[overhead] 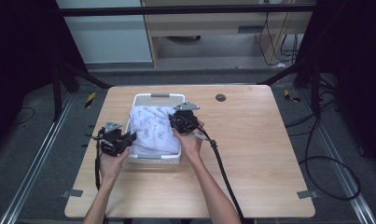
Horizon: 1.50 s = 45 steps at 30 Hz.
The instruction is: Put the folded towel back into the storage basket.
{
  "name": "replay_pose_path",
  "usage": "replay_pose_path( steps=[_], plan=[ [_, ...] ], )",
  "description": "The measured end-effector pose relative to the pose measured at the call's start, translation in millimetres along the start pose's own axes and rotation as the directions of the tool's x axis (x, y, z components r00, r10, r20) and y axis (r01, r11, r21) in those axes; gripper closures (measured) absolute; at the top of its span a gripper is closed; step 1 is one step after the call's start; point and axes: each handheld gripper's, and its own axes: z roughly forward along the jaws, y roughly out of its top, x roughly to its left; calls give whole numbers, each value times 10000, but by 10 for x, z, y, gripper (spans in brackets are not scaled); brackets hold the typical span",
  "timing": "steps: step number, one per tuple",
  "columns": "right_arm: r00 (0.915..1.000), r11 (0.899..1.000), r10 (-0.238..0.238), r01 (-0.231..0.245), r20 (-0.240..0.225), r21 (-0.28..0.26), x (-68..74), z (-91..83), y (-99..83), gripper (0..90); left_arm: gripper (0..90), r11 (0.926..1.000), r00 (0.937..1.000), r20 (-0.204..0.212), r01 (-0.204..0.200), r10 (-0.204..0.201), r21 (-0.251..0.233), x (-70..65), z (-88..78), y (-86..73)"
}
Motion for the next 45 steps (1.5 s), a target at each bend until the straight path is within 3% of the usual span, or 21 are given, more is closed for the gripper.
replay_pose_path(
  steps=[7, 12, 21, 27, 29, 38, 45],
  plan=[
    [9996, 9993, -223, 218, 168, 299, 6, 48, -40, 676, 746, 9997, 10000, -18, -40, 40, 226, -7, 38, -9],
    [9990, 9977, -415, 405, 181, 540, -14, 75, -58, 618, 693, 10000, 10000, -91, 17, -17, -52, -3, -6, 12],
    [9987, 9990, -419, 415, 280, 153, -87, -50, -4, 486, 644, 9982, 10000, -5, 62, -62, -602, 14, -130, 54],
    [9996, 9995, -274, 276, 111, -172, -167, -220, 21, 398, 533, 9959, 9988, 491, 27, 17, -905, 30, -190, 70],
    [9999, 9993, -154, 154, 7, -343, -246, -358, 16, 345, 492, 9942, 9974, 715, 25, 52, -1080, 34, -225, 79],
    [9997, 9996, -50, 44, -243, -267, -488, -701, -125, 255, 364, 9907, 9975, 483, -441, 507, -1288, 10, -270, 55],
    [9992, 9997, 20, -31, -412, -259, -668, -973, -319, 190, 338, 9877, 9952, 415, -828, 890, -1323, -23, -340, -8]
  ],
)
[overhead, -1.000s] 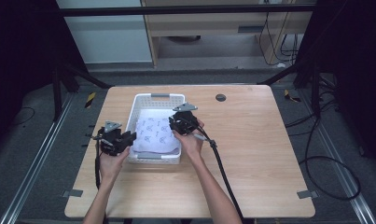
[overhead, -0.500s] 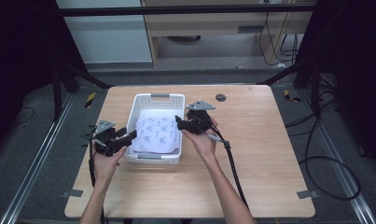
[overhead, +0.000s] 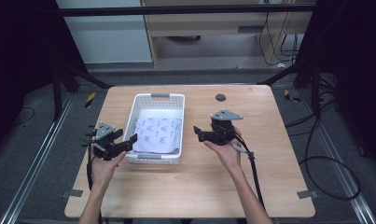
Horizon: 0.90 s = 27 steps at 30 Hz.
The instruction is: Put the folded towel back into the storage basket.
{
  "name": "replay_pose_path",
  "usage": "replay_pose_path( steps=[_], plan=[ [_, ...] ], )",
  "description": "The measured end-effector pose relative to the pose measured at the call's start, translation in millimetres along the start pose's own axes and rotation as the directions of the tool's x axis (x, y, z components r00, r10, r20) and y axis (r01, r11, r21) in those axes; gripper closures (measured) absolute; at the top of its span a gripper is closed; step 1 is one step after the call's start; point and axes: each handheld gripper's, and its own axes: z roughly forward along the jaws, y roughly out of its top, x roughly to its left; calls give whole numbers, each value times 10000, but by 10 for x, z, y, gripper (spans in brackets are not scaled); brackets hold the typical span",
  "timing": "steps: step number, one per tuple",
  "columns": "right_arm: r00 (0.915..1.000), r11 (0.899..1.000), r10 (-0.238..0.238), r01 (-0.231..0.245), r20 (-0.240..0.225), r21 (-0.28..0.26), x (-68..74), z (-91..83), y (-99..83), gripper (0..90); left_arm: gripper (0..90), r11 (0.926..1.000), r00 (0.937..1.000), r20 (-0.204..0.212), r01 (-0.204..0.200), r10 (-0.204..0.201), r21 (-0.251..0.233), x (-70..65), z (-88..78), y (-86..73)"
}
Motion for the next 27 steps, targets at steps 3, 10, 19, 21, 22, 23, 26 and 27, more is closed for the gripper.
replay_pose_path(
  steps=[3, 10, 19, 21, 22, 23, 26, 27],
  plan=[
    [10000, 10000, 18, -18, -22, 17, -82, -130, -80, 191, 328, 9998, 9998, 66, -161, 162, -99, 0, -57, -27],
    [9999, 9999, 102, -103, 81, 80, -260, -397, -264, 178, 315, 9993, 9996, -61, -267, 265, -256, 37, -187, -126],
    [9998, 9990, -29, 19, 210, 439, -446, -712, -592, 174, 326, 9993, 9996, -262, -129, 119, -347, 167, -324, -264],
    [9993, 9988, -104, 86, 356, 485, -491, -771, -666, 177, 339, 9992, 9998, -213, -41, 33, -389, 196, -356, -315],
    [9991, 9984, -101, 77, 422, 567, -516, -803, -705, 180, 346, 9991, 9998, -194, 39, -47, -415, 210, -379, -345],
    [9989, 9981, -100, 72, 462, 604, -539, -834, -745, 184, 356, 9989, 9998, -182, 53, -62, -459, 228, -407, -380],
    [9983, 9977, -83, 44, 579, 670, -620, -933, -854, 201, 382, 9989, 9994, -347, -84, 68, -452, 248, -473, -457],
    [9980, 9978, -57, 16, 636, 657, -648, -967, -891, 205, 388, 9990, 9992, -397, -109, 91, -444, 252, -496, -485]
  ],
)
